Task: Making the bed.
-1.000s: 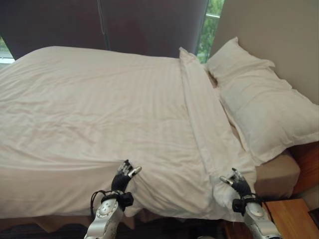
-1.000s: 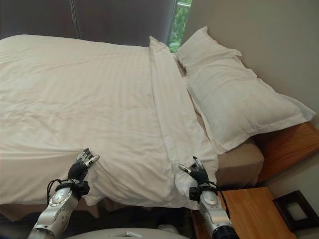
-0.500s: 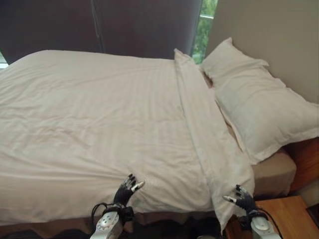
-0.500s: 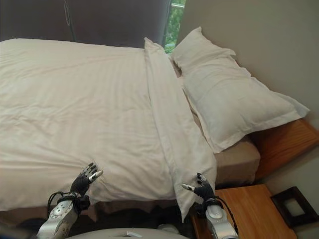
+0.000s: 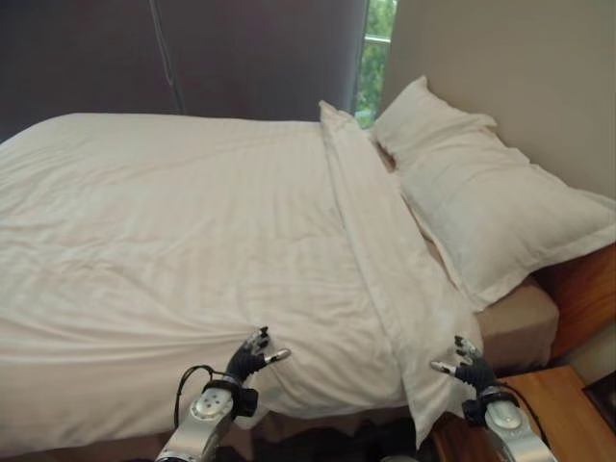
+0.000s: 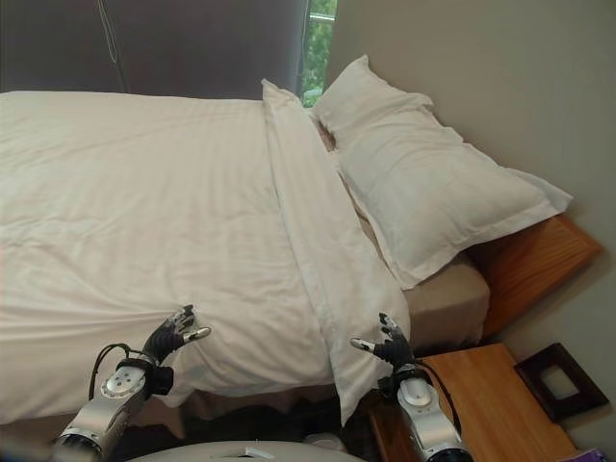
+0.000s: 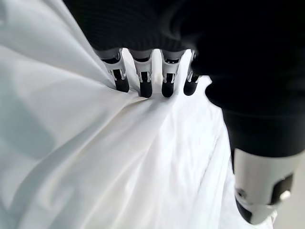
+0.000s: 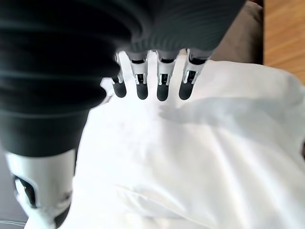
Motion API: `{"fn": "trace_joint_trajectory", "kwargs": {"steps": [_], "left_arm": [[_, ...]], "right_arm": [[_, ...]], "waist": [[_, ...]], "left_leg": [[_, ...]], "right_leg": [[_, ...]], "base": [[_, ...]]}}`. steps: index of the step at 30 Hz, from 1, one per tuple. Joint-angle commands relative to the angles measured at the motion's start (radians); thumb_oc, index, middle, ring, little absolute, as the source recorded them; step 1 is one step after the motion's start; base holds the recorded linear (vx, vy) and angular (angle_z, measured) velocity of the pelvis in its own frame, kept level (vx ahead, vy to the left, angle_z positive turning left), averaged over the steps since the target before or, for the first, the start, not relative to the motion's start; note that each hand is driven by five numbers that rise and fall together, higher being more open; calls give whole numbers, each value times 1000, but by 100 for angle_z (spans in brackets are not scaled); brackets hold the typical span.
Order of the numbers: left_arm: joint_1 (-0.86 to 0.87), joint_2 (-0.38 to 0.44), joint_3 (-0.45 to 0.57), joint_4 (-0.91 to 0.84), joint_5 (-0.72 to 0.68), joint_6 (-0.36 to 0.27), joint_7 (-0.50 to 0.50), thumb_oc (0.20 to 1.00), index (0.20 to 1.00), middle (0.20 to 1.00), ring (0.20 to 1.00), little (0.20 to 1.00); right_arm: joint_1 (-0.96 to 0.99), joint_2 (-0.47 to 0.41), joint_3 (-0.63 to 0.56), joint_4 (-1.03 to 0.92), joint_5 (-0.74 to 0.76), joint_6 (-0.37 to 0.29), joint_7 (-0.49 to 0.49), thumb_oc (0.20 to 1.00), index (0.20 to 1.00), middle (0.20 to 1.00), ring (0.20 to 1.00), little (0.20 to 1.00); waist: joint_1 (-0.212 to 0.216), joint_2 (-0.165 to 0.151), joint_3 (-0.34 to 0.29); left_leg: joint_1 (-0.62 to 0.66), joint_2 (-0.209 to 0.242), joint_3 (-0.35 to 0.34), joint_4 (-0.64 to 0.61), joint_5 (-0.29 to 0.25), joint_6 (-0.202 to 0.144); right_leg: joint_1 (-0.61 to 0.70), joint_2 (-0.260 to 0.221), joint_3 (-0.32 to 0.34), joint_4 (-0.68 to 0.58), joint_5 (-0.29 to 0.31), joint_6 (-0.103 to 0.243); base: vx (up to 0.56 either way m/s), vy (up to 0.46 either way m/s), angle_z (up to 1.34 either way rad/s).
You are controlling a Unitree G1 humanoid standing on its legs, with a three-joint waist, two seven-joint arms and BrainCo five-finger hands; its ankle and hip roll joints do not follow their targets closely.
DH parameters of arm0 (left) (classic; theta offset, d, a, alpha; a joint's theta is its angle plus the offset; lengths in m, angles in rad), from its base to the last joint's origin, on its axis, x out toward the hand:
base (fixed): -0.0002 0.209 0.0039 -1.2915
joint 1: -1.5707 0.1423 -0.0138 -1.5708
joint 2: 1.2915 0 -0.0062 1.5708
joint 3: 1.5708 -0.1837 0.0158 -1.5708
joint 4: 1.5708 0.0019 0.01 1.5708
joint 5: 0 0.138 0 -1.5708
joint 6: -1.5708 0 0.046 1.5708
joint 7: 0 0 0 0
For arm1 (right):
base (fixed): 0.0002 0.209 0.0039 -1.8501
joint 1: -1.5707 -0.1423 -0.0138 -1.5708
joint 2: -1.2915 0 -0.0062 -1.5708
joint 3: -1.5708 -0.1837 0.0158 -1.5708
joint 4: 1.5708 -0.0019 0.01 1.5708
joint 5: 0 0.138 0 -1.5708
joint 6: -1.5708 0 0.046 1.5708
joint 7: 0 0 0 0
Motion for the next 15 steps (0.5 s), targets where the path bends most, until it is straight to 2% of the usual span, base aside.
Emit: {"fn": "trace_joint_trajectory", "kwargs": {"steps": [1, 5, 12, 15], "left_arm": [[-127, -130, -138, -99, -74, -68, -115, 1000, 1000, 1000, 1000, 1000], [-111, -153, -143, -73, -119, -51, -123, 1000, 1000, 1000, 1000, 1000], [-52, -137, -77, 62, 1, -39, -88, 1000, 1000, 1000, 1000, 1000], [5, -174, 1, 289, 55, -6, -66, 1000, 1000, 1000, 1000, 1000]], "right_arm": [[-131, -56, -2, -35, -40, -49, -8, 1000, 1000, 1000, 1000, 1000], [-152, -52, 7, -47, -51, -46, -8, 1000, 1000, 1000, 1000, 1000], [-142, -64, -9, -67, -67, -41, -18, 1000, 1000, 1000, 1000, 1000], [-133, -77, -24, -85, -69, -36, -18, 1000, 1000, 1000, 1000, 1000]], "waist": [[-49, 51, 34], [-40, 50, 36], [-27, 52, 46], [-18, 52, 53]], "left_leg": [[21, 25, -56, 13, -10, 14], [26, 26, -60, 13, -12, 15], [27, 25, -64, 13, -11, 18], [26, 22, -67, 13, -10, 19]], "right_leg": [[-26, 8, -34, 74, -2, 35], [-18, 8, -38, 77, -7, 33], [-15, 7, -41, 81, -10, 32], [-15, 9, -43, 82, -12, 30]], "base": [[0, 0, 0], [0, 0, 0], [-1, 0, -1], [0, 0, 0]]}}
